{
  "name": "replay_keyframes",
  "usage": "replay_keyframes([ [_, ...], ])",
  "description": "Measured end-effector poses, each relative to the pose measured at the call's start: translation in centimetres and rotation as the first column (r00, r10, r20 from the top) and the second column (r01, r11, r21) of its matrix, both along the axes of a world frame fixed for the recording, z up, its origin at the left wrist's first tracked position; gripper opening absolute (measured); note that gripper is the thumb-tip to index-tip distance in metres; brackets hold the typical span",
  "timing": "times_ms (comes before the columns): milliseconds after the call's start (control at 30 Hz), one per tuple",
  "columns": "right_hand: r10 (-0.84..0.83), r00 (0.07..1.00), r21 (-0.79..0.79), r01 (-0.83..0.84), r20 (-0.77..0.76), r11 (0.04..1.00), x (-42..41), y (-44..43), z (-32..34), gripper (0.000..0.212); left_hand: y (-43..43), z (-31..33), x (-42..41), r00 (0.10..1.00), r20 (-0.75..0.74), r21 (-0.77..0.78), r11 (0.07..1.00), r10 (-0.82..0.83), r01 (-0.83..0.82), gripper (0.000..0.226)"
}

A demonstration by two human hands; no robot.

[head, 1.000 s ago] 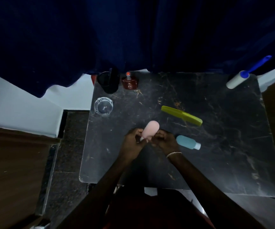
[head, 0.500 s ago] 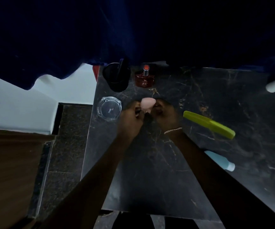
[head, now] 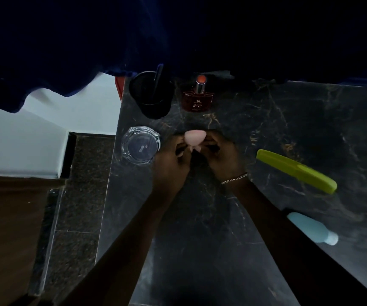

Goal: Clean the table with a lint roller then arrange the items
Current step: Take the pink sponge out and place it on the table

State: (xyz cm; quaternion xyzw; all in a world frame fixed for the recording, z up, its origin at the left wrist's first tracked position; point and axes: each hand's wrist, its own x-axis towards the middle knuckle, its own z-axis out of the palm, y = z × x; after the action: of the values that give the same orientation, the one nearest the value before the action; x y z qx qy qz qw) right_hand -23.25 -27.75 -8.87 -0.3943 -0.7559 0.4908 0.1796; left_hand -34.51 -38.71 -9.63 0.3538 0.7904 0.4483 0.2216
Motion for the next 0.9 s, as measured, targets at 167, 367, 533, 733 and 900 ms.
replay_keyframes([
  [167,-0.039,0.999,0.025,0.038,0.021,0.999,-0.1,-0.2,-0.2,0.034,0.1,0.1,0.0,1.0,-0.006,0.013,1.0,-0.005,0.005,0.033],
  [367,-0.049,0.998,0.017,0.049,0.027,0.999,0.0,-0.4,-0.2,0.037,0.1,-0.2,0.0,1.0,0.01,0.014,1.0,-0.001,0.001,0.033],
  [533,-0.049,0.999,-0.007,0.049,0.011,0.999,0.0,-0.6,0.0,0.037,0.0,-0.2,0.0,1.0,0.011,0.032,0.999,0.002,-0.003,0.032],
  [733,-0.037,0.999,-0.053,0.037,-0.001,0.998,0.2,-0.4,-0.1,0.048,-0.2,0.1,0.1,0.999,0.03,0.048,0.999,-0.02,0.019,0.036],
  [900,-0.088,0.996,-0.069,0.09,0.031,0.994,1.4,-1.3,0.4,0.057,-1.7,0.7,1.2,0.999,-0.04,-0.007,1.0,-0.006,0.006,0.044],
])
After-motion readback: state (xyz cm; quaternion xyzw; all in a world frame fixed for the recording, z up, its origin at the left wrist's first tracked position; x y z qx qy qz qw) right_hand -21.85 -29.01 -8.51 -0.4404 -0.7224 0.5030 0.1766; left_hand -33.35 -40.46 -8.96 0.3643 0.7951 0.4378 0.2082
